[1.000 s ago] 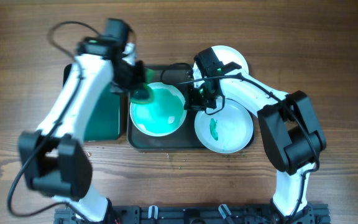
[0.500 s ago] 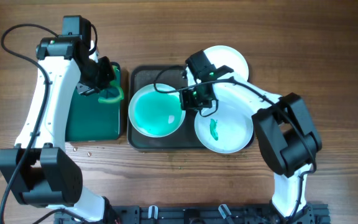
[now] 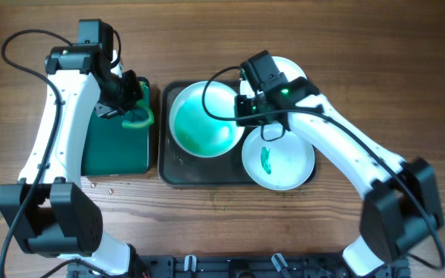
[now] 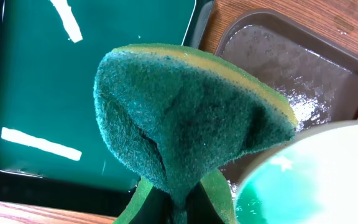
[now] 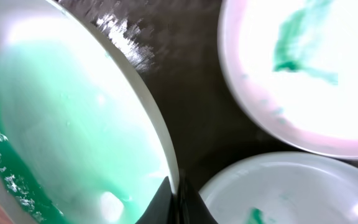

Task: Clean dirty plates on tray and stack at the side
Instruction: 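Lift the left plate with the right gripper and tilt it to drain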

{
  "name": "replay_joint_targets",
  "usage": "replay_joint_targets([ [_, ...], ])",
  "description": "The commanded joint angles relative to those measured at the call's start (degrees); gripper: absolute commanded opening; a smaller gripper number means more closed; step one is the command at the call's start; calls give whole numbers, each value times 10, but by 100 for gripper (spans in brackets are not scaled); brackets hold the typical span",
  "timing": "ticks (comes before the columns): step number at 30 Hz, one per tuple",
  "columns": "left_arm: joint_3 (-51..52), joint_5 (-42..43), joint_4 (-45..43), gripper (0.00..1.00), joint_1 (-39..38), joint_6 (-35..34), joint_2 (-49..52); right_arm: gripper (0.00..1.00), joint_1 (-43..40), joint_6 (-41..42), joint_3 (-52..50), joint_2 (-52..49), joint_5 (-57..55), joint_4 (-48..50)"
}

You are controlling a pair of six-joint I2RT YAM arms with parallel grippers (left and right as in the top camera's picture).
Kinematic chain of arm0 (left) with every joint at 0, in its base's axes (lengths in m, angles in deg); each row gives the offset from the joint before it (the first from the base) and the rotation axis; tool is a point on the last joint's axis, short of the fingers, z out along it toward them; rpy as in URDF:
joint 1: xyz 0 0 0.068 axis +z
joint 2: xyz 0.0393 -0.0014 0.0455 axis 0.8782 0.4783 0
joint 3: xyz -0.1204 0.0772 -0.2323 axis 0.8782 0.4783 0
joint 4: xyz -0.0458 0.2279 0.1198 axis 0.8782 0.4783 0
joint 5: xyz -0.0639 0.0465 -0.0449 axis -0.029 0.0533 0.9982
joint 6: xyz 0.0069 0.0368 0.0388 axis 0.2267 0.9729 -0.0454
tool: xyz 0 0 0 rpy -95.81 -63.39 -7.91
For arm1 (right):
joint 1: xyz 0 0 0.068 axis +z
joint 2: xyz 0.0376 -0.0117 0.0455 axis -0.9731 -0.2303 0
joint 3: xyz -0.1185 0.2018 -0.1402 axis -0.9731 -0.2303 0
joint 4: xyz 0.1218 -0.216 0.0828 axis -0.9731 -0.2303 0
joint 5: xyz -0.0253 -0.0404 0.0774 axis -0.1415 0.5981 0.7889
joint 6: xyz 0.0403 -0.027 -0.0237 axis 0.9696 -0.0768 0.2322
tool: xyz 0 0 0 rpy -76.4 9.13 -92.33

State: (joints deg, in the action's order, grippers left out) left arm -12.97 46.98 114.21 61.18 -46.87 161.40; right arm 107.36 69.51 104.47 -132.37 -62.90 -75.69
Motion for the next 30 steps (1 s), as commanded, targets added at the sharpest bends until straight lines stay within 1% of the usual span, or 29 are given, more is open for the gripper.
replay_joint_targets([
  [1, -8, -7, -2, 4, 2, 10, -6, 4, 1, -6, 2, 38, -86, -21],
  [4, -8, -7, -2, 4, 2, 10, -6, 4, 1, -7, 2, 55, -94, -37],
  [10, -8, -7, 0, 4, 2, 10, -6, 4, 1, -7, 2, 56, -95, -51],
  [13, -8, -7, 0, 4, 2, 10, -6, 4, 2, -7, 2, 56, -117, -52],
  [18, -8, -7, 0, 4, 1, 10, -6, 4, 43, -7, 2, 56, -265, -53],
  [19, -8, -7, 0, 4, 1, 10, -6, 4, 60, -7, 2, 56, -304, -53],
  [20, -8, -7, 0, 4, 1, 10, -6, 4, 97, -6, 2, 56, -380, -53],
  [24, -8, -7, 0, 4, 1, 10, -6, 4, 181, -6, 2, 55, -548, -49],
  [27, -8, -7, 0, 4, 1, 10, -6, 4, 239, -7, 2, 55, -668, -40],
  [30, -8, -7, 0, 4, 1, 10, -6, 4, 281, -8, 2, 56, -761, -34],
])
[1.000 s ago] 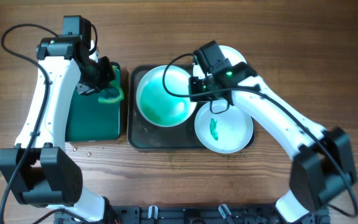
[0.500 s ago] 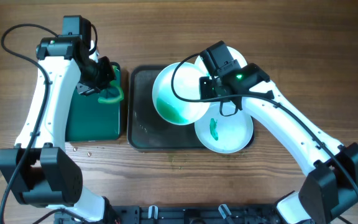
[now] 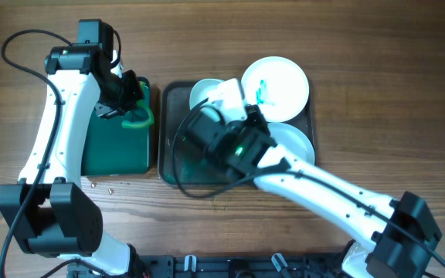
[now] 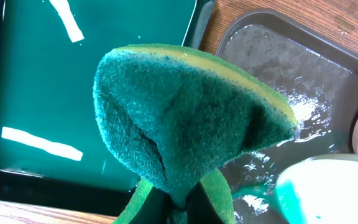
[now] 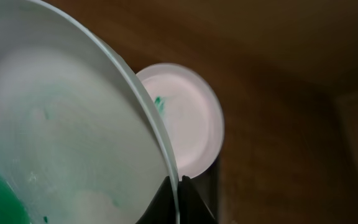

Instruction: Clean dirty plates on tray and stack at the side

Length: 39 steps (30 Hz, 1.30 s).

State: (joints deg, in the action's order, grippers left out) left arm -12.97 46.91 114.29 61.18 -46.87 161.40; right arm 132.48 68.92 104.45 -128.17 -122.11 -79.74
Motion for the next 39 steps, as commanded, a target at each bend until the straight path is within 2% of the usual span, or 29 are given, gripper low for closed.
replay_joint_targets([
  [1, -8, -7, -1, 4, 1, 10, -6, 4, 41, -2, 3, 14, -197, 7],
  [5, -8, -7, -1, 4, 1, 10, -6, 4, 82, -4, 3, 14, -328, 22],
  [8, -8, -7, -1, 4, 1, 10, -6, 4, 91, -59, 3, 13, -327, 60],
  [12, -8, -7, -1, 4, 1, 10, -6, 4, 91, -76, 3, 13, -303, 97],
  [14, -8, -7, -1, 4, 1, 10, -6, 4, 89, -76, 3, 13, -237, 99],
  [17, -8, -7, -1, 4, 1, 10, -6, 5, 64, -61, 2, 13, -75, 99],
  [18, -8, -7, -1, 4, 1, 10, -5, 4, 31, -9, 2, 13, 37, 89],
  [19, -8, -7, -1, 4, 1, 10, -5, 4, 11, 20, 1, 13, 97, 85],
  [25, -8, -7, -1, 4, 1, 10, -5, 4, -141, 118, -26, -22, 454, 88],
  [30, -8, -7, -1, 4, 1, 9, -5, 4, -191, 121, -62, -84, 563, 122],
  [36, -8, -7, -4, 4, 0, 10, -5, 4, -191, 117, -62, -138, 568, 121],
  [37, -8, -7, -3, 4, 0, 10, -5, 6, -191, 100, -62, -140, 556, 121],
  [38, -8, -7, -3, 4, 0, 10, -5, 12, -192, 80, -62, -140, 546, 122],
  [39, -8, -7, -3, 4, 0, 10, -5, 23, -193, 53, -62, -140, 541, 124],
])
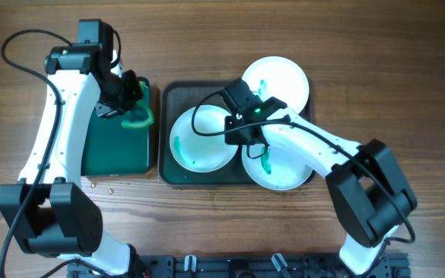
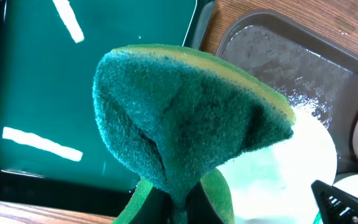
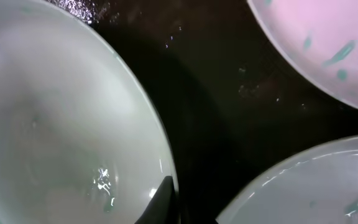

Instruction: Clean dirty plates on tray and stack at the side

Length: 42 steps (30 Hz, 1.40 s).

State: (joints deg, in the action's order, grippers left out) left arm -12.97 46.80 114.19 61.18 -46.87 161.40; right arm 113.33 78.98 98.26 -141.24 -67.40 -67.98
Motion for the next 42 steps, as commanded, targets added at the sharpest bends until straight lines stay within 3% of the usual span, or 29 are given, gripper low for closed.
replay_joint_targets([
  [1, -8, -5, -2, 4, 0, 10, -5, 29, -3, -89, 0, -9, -1, 14],
  [3, -8, -5, -2, 4, 0, 10, -5, 59, -11, -177, 0, -9, 42, 31],
  [4, -8, -5, -2, 4, 0, 10, -5, 62, -18, -216, 0, -9, 73, 41],
  [9, -8, -3, -2, 4, 0, 10, -5, 60, -66, -314, 7, -30, 185, 82],
  [13, -8, -3, -2, 4, 0, 10, -5, 59, -77, -328, 20, -61, 190, 92],
  [16, -8, -3, -2, 4, 0, 10, -5, 47, -77, -322, 20, -78, 190, 110],
  [18, -8, -3, -2, 4, 0, 10, -5, 29, -77, -294, 20, -81, 189, 120],
  [20, -7, -3, -2, 4, 0, 10, -5, 5, -77, -256, 20, -81, 187, 130],
  [28, 13, 62, -2, 4, -18, 7, -3, 4, -75, 68, 20, -78, 106, 92],
  [34, 113, 61, -88, 4, -83, -63, -2, 4, -59, 160, 19, -78, 62, 28],
  [42, 176, -4, -249, 4, -170, -116, 43, 4, -56, 136, 18, -78, 56, 19],
])
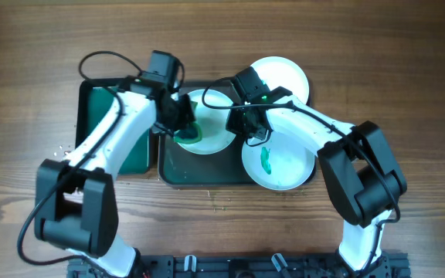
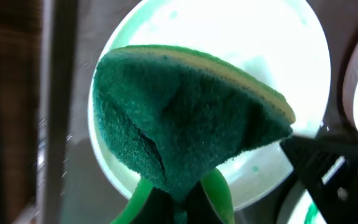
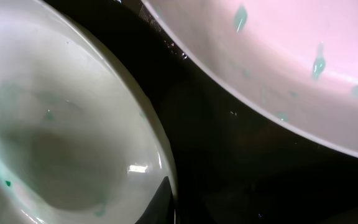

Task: Clean dirty plates on tray and stack at the side
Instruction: 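Scrub the plate again with the sponge in the left gripper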

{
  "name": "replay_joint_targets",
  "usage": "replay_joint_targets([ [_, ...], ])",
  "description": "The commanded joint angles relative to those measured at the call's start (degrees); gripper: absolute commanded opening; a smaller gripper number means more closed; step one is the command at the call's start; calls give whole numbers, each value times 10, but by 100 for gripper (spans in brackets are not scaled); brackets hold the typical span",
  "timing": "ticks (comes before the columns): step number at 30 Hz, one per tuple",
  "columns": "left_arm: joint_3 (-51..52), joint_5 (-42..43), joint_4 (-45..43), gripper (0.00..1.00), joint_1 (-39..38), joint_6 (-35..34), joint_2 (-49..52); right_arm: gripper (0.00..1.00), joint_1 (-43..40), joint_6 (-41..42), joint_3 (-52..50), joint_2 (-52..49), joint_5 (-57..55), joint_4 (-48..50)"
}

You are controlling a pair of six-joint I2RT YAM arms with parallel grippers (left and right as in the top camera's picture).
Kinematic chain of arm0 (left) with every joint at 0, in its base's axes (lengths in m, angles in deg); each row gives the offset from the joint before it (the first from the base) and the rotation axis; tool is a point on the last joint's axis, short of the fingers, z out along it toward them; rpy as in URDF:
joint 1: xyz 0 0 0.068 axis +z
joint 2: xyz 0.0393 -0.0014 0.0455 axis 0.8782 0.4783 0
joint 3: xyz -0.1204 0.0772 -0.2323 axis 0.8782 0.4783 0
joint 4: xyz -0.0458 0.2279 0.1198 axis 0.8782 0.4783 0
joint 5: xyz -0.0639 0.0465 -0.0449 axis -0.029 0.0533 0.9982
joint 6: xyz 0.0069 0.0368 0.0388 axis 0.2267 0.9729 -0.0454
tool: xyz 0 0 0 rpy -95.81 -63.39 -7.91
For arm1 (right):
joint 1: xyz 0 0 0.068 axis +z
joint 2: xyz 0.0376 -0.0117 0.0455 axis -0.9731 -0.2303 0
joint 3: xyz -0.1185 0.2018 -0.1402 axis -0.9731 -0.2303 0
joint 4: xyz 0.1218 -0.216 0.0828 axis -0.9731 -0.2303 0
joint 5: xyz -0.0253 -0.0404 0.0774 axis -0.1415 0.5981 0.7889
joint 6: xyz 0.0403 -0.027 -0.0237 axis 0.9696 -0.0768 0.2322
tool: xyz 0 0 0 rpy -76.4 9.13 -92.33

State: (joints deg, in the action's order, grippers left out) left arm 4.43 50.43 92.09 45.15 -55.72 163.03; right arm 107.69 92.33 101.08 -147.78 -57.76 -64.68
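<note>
A white plate (image 1: 211,116) smeared with green lies at the back of the dark tray (image 1: 199,171). My left gripper (image 1: 182,123) is shut on a green and yellow sponge (image 2: 185,118), which sits over the plate's (image 2: 241,37) left part. My right gripper (image 1: 246,122) is shut on the right rim of this plate (image 3: 61,124), with the rim running into its jaws (image 3: 169,193). Two more green-stained plates are here: one (image 1: 280,77) at the tray's back right corner and one (image 1: 278,161) at its front right.
A green basin of water (image 1: 114,127) stands left of the tray, with part of the left arm over it. The second plate (image 3: 278,56) lies close beside the held one. Crumbs dot the wooden table (image 1: 408,62) in front of the tray and the basin.
My left gripper has moved from over the green basin to the plate in the tray, sponge still in it. The plate sits a little farther back; my right gripper still grips its rim.
At first my right gripper held a plate full of green liquid level over the tray, while the left held the sponge over the basin. Then the plate was tipped up steeply. After that it lay flat and nearly empty, and now the sponge is on it.
</note>
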Motion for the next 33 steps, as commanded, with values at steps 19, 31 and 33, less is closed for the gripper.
replay_joint_targets([
  [19, 2, 266, -138, 4, -6, 238, 114, 4, 0, -26, -10, -12, -41, -5],
  [31, 1, -215, -107, 4, 16, 23, 113, 4, 0, -40, -10, -12, -41, -5],
  [33, 1, -243, -97, 4, 15, 6, 113, 4, 0, -41, -10, -12, -41, -5],
])
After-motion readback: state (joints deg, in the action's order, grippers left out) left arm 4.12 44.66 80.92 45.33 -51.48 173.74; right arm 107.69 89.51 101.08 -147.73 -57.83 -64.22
